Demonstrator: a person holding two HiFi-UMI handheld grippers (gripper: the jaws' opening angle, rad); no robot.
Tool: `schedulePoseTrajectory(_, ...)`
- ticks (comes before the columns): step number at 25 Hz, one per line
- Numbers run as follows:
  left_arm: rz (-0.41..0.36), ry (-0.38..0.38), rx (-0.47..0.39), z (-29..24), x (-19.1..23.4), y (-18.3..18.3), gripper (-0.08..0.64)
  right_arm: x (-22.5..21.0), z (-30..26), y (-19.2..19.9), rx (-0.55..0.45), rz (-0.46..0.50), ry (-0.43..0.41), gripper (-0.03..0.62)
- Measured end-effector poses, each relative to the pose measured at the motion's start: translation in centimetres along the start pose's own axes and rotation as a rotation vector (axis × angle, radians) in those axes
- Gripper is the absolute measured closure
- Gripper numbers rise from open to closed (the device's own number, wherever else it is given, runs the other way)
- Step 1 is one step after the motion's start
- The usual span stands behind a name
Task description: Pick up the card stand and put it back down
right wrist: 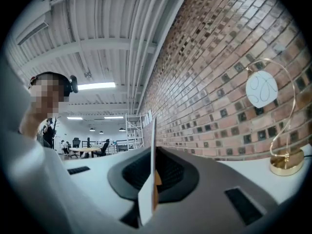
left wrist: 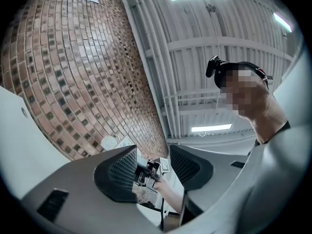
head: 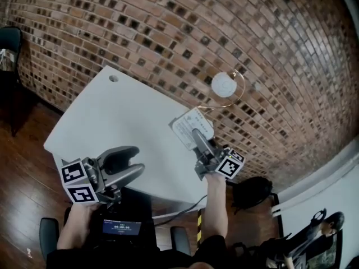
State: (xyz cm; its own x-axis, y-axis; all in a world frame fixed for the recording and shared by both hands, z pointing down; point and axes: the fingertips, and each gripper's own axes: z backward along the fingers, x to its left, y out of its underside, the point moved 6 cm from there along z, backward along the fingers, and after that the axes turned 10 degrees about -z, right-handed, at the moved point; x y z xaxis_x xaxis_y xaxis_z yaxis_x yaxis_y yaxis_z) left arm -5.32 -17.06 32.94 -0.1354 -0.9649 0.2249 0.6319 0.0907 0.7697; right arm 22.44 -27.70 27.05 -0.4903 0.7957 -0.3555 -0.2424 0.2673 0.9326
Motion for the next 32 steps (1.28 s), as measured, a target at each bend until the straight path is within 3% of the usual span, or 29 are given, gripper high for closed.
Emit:
schedulePoseTrajectory(5,0.017,-0.008,-0.017,0.3,1.3,-0.1,0.353,-2.1,-0.6,-0.2,0.022,0.0,0.012,0.563)
schedulePoseTrajectory(10,0.047,0.001,-0.016,-0.5,2.7,0.7,0.353,-6.2,-0.5,-0.4,0.007,-0.077,-0.03,0.563)
schedulePoseTrajectory(17,0.083,-0.017,0.008,-0.7,5.1,1.7,0.353,-11.8,-3.9,-1.6,0.071,-0.022,-0.029,0.563)
schedulePoseTrajectory(23,0.116,-0.057,0.021,-0.6,7.4,2.4,0.353,-18.3,-9.1,-1.7,0.182,0.063,-0.088,0.563)
schedulePoseTrajectory(32,0.139,-0.123,0.074,-2.4,13.0,3.7,0.353,-28.3,-15.6,2.0,0.269,-0.028,-0.138,0.563)
